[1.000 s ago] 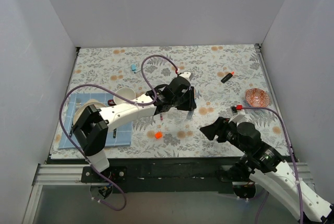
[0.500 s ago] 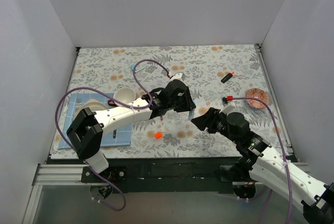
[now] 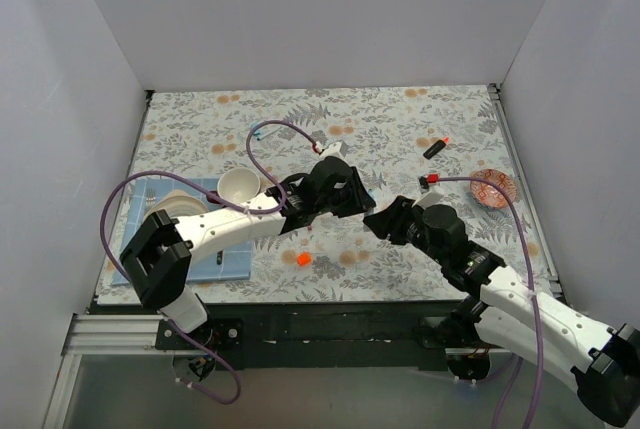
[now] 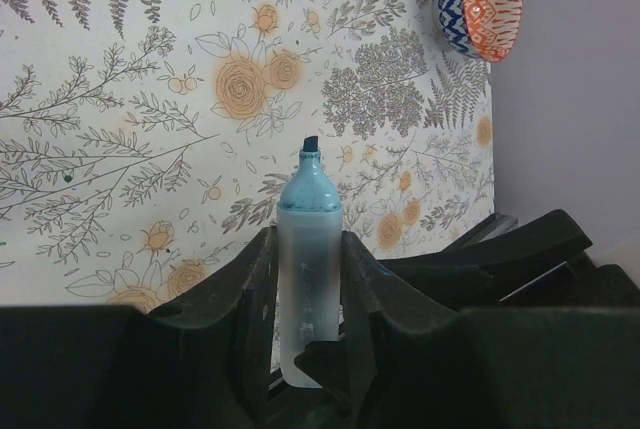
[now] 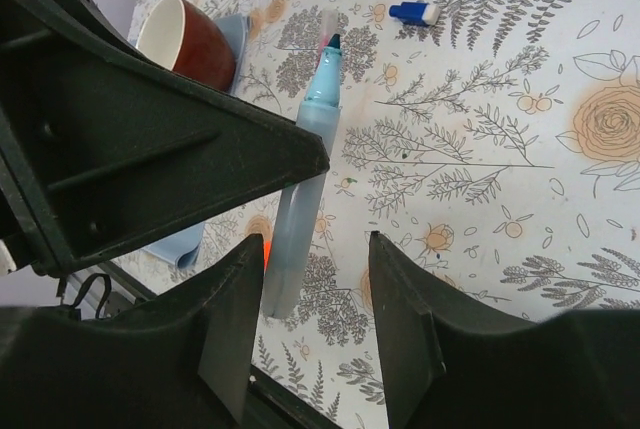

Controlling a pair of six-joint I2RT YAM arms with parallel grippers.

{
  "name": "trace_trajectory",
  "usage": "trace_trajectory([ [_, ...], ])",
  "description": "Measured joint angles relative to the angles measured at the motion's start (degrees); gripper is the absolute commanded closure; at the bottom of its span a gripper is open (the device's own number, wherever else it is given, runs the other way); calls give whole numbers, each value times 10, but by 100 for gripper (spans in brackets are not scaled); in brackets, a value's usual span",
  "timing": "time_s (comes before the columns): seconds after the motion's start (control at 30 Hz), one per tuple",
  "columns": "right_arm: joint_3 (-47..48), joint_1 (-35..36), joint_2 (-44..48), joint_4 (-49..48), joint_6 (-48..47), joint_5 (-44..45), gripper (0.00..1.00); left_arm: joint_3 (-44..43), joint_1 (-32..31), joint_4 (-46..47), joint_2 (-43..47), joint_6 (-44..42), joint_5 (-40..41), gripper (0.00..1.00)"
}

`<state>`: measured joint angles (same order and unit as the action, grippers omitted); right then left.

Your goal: Insert the pens into the pen caps

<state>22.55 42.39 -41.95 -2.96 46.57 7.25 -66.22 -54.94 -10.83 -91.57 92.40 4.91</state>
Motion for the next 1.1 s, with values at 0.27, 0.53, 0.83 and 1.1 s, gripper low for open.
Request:
trace_trajectory([
  [0.27, 2, 0, -22, -31, 7, -12, 60, 22, -1, 38, 18, 12, -14, 100],
  [0.53, 1, 0, -35, -42, 13, -14, 99, 38, 1, 66, 20, 10, -20, 91],
  [0.83, -14, 0, 6, -31, 8, -12, 99, 3, -2, 25, 20, -22, -45, 16],
  [1.1, -68, 0, 119, 22, 8, 0, 99, -68, 70, -57, 25, -46, -18, 17],
])
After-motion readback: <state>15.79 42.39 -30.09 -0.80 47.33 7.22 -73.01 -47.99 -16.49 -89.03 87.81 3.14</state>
